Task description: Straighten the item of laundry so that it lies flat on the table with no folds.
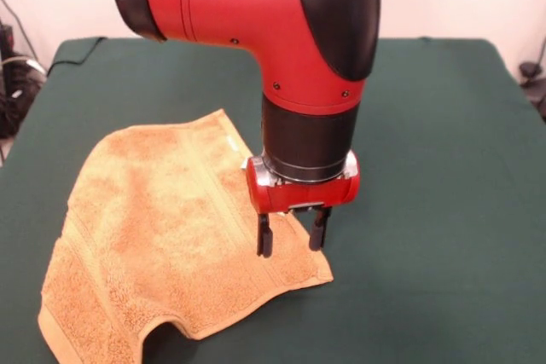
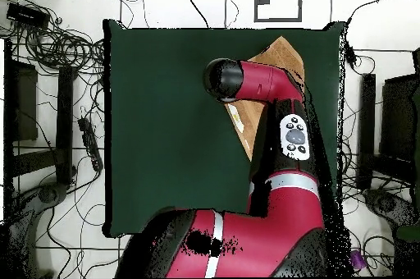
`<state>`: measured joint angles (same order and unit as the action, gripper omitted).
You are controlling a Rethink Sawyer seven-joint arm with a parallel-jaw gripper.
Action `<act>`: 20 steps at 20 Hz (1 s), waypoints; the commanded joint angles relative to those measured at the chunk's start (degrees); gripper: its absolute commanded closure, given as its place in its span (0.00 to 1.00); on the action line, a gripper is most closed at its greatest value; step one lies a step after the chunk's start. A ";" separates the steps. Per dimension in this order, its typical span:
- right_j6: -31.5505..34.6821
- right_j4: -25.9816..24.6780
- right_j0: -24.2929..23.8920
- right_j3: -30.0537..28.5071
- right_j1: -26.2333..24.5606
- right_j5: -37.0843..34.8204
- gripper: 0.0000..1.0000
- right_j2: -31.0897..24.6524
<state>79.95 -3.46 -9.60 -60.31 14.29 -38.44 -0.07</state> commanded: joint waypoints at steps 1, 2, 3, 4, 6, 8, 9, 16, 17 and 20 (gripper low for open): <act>13.60 2.81 0.72 -9.01 -0.05 4.33 0.00 -4.13; 13.61 2.76 0.68 -9.19 -0.17 4.94 0.00 -4.17; 13.50 2.69 0.57 -9.53 -0.20 5.44 0.00 -4.23; 13.47 2.64 0.55 -9.69 -0.24 5.79 0.00 -4.26; 13.37 2.68 0.50 -10.18 -0.02 6.17 0.00 -4.25; 13.54 2.65 0.56 -10.29 -0.24 7.13 0.00 -4.20; 13.41 2.73 0.56 -9.80 -0.53 7.03 0.00 -4.22; 12.79 2.93 0.22 -9.51 -1.46 8.26 0.00 -4.64; 12.87 2.95 0.15 -9.69 -1.53 8.67 0.00 -4.70; 12.78 3.01 -0.02 -9.55 -2.06 9.22 0.00 -4.90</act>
<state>79.95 -3.27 -9.89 -62.34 14.55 -31.59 -0.07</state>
